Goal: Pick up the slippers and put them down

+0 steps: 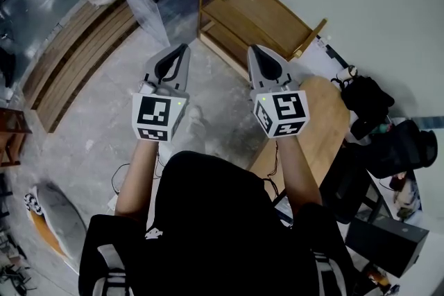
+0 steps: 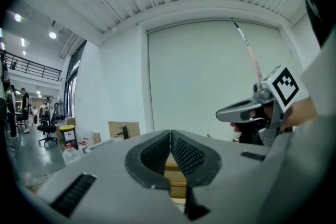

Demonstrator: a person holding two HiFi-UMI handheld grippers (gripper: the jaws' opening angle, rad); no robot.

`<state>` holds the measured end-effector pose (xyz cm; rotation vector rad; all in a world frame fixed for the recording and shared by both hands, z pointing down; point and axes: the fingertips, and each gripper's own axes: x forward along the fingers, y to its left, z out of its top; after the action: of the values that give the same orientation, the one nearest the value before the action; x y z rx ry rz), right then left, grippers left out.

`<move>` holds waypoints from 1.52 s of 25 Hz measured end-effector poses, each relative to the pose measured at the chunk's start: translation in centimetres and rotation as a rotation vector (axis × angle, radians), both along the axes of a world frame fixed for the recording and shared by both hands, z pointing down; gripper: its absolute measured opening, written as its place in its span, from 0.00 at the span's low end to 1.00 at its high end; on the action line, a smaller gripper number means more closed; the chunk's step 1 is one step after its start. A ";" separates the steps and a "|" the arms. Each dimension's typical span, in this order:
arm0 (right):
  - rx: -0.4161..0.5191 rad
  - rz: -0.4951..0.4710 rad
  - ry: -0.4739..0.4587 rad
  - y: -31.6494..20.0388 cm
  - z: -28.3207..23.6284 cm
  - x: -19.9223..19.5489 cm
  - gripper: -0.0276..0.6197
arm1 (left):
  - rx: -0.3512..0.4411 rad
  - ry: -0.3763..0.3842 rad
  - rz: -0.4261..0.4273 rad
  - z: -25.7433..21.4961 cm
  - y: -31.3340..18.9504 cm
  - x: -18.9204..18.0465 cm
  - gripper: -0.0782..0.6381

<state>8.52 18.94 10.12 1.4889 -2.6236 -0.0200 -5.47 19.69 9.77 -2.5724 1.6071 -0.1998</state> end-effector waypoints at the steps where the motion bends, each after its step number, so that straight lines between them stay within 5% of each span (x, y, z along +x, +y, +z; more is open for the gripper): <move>1: -0.004 -0.001 0.000 -0.9 0.1 -0.1 0.04 | -0.001 -0.002 -0.002 0.1 -0.8 -0.1 0.12; 24: -0.083 0.055 -0.015 -22.7 0.3 -5.1 0.04 | -0.080 0.023 0.040 1.5 -23.3 -5.5 0.12; 38: -0.115 0.067 -0.017 -29.3 2.5 -7.1 0.04 | -0.121 0.013 0.061 5.0 -29.7 -7.3 0.12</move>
<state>1.40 -10.35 12.65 1.5431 -2.5391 0.1476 -12.76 -10.06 14.76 -2.7133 1.5645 -0.2849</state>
